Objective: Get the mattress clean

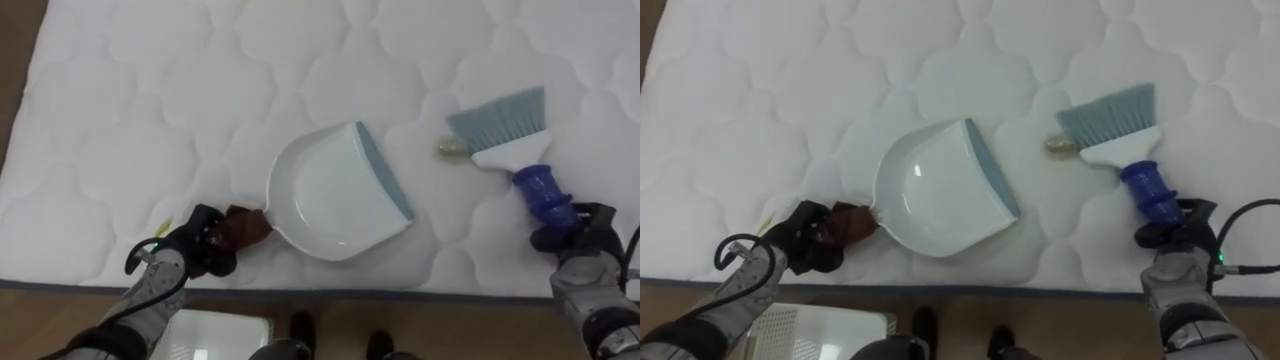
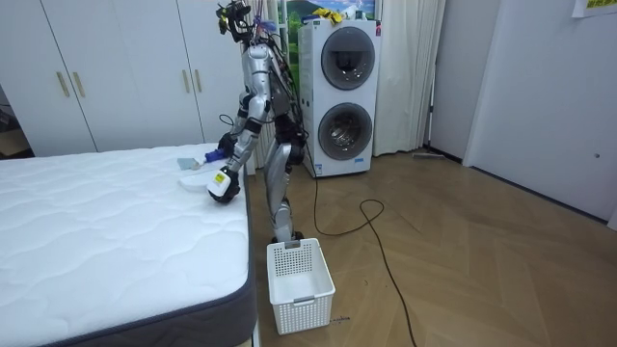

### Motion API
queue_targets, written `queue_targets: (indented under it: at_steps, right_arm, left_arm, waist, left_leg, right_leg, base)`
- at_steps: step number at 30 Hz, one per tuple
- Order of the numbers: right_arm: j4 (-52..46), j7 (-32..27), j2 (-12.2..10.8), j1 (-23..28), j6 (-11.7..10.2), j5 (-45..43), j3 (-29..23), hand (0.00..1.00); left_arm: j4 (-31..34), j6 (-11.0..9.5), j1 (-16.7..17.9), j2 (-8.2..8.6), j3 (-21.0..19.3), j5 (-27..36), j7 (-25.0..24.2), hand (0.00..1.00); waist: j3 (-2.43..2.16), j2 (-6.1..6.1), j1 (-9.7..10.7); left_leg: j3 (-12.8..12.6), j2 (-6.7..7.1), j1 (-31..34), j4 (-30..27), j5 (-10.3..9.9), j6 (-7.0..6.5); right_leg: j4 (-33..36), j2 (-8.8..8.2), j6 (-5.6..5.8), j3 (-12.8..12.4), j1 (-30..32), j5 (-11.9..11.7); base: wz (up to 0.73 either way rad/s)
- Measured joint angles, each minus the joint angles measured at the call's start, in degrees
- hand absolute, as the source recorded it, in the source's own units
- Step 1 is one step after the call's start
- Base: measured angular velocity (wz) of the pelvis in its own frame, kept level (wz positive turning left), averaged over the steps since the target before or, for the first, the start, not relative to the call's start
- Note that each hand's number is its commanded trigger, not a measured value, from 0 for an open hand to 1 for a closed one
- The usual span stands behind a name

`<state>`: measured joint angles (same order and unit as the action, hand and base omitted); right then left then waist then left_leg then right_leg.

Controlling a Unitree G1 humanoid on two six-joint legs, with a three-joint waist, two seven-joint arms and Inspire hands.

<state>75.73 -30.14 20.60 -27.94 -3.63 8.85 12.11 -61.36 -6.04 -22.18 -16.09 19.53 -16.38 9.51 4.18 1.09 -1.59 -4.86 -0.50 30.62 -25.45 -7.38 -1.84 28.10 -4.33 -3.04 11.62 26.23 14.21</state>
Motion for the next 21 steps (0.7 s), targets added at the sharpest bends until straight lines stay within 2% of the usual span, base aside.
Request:
queue_targets:
  at_steps: [9, 21]
  right_arm:
    - [0.16, -1.58, -0.23, -0.23, 1.59, 0.53, 0.01, 1.00]
    - [0.20, -3.39, -0.49, -0.23, 2.47, 0.77, 0.01, 1.00]
  left_arm:
    - [0.63, 1.91, -0.78, 0.26, 0.90, 0.01, 0.04, 1.00]
    - [1.94, 3.03, -0.73, 0.28, 0.89, -0.90, 0.33, 1.00]
  waist:
    - [-0.01, 0.01, -0.31]
    - [-0.14, 0.16, -0.51]
  left_leg:
    - [0.10, -0.04, 0.85, -1.43, 0.00, -0.02]
    - [0.16, 0.11, 1.70, -2.26, -0.16, -0.29]
  right_leg:
    - [1.13, -0.21, -0.01, 0.21, 0.52, 0.06]
    - [2.66, -0.50, 0.07, 0.16, 1.71, 0.14]
  base:
    - [0.00]
    - [0.00]
